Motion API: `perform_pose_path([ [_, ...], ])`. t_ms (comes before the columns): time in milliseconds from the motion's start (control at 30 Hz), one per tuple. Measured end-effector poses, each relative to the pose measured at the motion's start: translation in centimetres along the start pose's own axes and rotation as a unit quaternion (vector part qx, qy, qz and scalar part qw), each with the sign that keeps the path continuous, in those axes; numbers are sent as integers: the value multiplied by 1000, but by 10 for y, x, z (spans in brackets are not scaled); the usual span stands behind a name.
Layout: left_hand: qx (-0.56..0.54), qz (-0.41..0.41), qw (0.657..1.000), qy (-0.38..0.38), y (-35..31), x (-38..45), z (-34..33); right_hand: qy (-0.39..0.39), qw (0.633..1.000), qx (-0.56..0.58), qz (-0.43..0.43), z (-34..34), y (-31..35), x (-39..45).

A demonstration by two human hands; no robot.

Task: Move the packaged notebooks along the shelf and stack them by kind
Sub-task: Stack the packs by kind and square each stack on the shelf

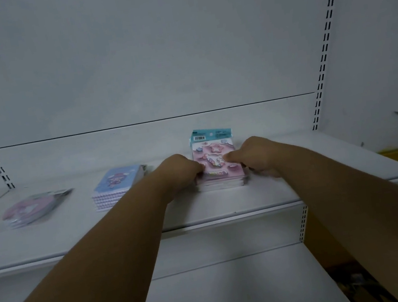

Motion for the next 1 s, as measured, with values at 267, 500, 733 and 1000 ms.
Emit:
perform_pose_path([
  [267, 96, 7, 994, -56, 1, 4, 5, -63, 989, -130, 40, 8, 4, -1],
  [500, 267, -110, 957, -38, -8, -27, 12, -47, 957, -220, 181, 17, -1, -43],
  [733, 276, -144, 949, -48, -9, -41, 7, -45, 939, -232, 248, 5, 3, -47],
  [1000, 269, -149, 948, -82, -5, -42, 5, -56, 930, -258, 258, 2, 5, -43],
])
Point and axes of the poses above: each hand's wrist, its own x-axis towards the middle knuckle, its own z-axis out of the back of the hand, y = z × x, the point moved 9 cm from there along x, towards the middle knuckle, and after that the axes turned 3 degrees about -x, right-handed, at the moved point
